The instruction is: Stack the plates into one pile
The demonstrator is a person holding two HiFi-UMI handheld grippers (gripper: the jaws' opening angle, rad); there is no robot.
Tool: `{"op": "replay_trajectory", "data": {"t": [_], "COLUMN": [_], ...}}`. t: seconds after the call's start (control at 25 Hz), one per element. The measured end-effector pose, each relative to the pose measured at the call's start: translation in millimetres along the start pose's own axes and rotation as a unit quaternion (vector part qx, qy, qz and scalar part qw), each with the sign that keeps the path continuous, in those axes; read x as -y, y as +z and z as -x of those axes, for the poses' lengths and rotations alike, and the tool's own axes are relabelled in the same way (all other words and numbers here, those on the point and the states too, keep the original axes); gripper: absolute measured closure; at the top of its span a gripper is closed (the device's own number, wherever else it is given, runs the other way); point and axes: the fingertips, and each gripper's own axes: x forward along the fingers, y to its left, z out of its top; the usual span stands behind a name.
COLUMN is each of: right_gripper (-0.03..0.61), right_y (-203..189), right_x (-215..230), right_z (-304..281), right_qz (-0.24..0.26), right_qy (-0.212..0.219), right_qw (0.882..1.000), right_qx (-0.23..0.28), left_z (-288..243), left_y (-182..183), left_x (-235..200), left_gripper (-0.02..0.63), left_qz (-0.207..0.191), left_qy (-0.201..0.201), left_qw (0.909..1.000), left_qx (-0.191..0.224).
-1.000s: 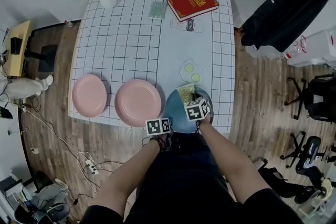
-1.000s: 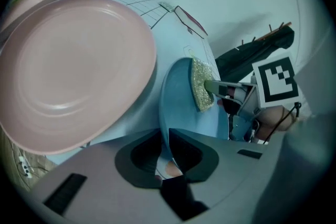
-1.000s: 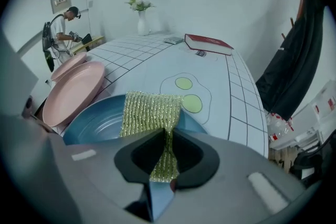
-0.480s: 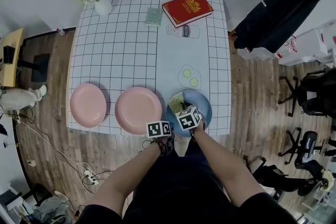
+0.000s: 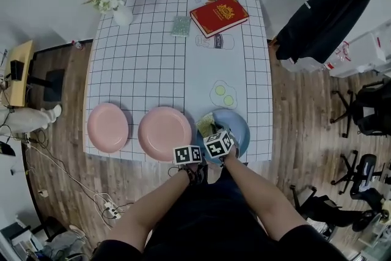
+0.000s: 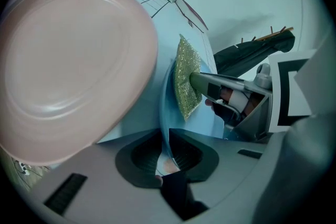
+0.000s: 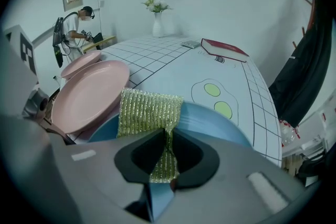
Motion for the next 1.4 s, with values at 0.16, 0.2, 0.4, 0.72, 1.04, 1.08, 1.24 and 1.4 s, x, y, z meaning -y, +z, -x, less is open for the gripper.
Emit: {"op": "replay_trajectory", "data": {"t": [0.16, 0.2, 0.4, 0.72, 1.04, 1.08, 1.24, 1.4], "right_gripper": [0.520, 0.520, 0.520, 0.520, 0.520, 0.520, 0.520, 0.520], "right_y": [2.9, 2.6, -1.3, -23.6, -59.4, -61.5, -67.1, -71.0], "right_x": [11.5, 17.2, 47.3, 89.1, 111.0, 111.3, 113.3, 114.2], "right_z": [-1.2, -1.4, 0.2, 12.1, 31.6, 33.1, 35.2, 40.3], "right_qz": [-0.015, -0.020, -0.036, -0.060, -0.068, -0.068, -0.074, -0.081], "right_qy": [-0.010, -0.014, -0.036, -0.082, -0.109, -0.109, -0.108, -0.108], "right_qw": [1.000, 1.000, 0.999, 0.994, 0.990, 0.990, 0.989, 0.989], "right_qx": [0.003, 0.002, -0.005, -0.032, -0.063, -0.065, -0.068, -0.067], "left_z": [0.6, 0.3, 0.5, -0.3, -1.2, -1.3, -1.7, -2.0], "left_y": [1.4, 1.4, 0.1, 0.1, 1.1, 1.4, 2.0, 1.9], "left_x": [-2.4, -2.5, -2.6, -3.6, -5.9, -6.0, -6.2, -6.4], "left_gripper": [0.574, 0.574, 0.574, 0.575, 0.577, 0.577, 0.577, 0.577], "left_qz": [0.010, 0.011, 0.013, 0.022, 0.025, 0.024, 0.023, 0.024], "left_qy": [0.002, 0.002, 0.003, 0.000, 0.001, 0.003, 0.005, 0.005], "left_qw": [0.9999, 0.9999, 0.9999, 0.9998, 0.9997, 0.9997, 0.9997, 0.9997], "left_qx": [0.003, 0.003, 0.002, 0.001, 0.005, 0.004, 0.006, 0.008]}}
